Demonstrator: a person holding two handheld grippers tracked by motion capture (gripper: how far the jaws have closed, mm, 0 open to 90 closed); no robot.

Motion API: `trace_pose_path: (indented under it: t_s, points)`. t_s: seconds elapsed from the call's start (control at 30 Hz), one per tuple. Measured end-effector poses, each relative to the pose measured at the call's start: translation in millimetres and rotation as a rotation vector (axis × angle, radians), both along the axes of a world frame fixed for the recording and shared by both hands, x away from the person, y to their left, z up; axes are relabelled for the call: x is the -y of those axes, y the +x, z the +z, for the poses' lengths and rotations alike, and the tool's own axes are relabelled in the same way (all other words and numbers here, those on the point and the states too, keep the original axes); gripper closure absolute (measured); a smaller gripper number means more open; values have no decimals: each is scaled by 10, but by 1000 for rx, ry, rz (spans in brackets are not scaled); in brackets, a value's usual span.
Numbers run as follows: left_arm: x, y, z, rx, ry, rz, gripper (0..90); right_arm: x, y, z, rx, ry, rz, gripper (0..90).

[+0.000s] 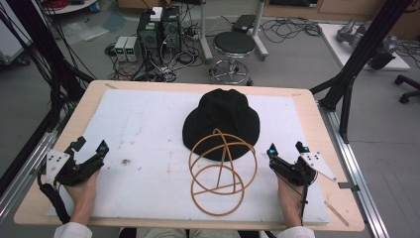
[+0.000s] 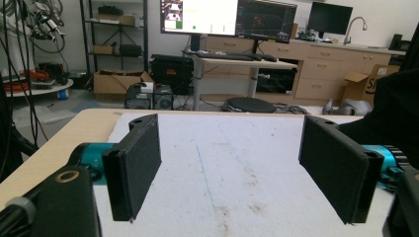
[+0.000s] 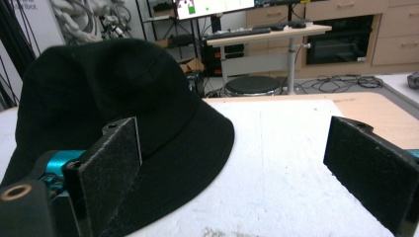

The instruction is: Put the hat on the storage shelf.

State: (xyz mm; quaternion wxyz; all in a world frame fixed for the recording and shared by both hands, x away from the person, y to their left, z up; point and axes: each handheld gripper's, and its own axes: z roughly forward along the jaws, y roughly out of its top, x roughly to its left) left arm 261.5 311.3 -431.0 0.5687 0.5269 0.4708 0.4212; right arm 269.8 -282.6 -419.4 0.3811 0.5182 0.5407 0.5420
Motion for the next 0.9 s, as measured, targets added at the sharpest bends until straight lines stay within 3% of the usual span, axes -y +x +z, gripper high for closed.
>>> trace_pose_path:
  t_s: [0.23,0.53,0.9]
  points:
    - [-4,12,-11,-11,-4,-6,243,19,13,92,24,2,23,67]
    - [-4,10,-8,-11,0,-2,243,38,89,255,-9,-26,99,66]
    - [-15,-21,1,-2,-8,-1,243,10,257,364,-34,-60,146,66]
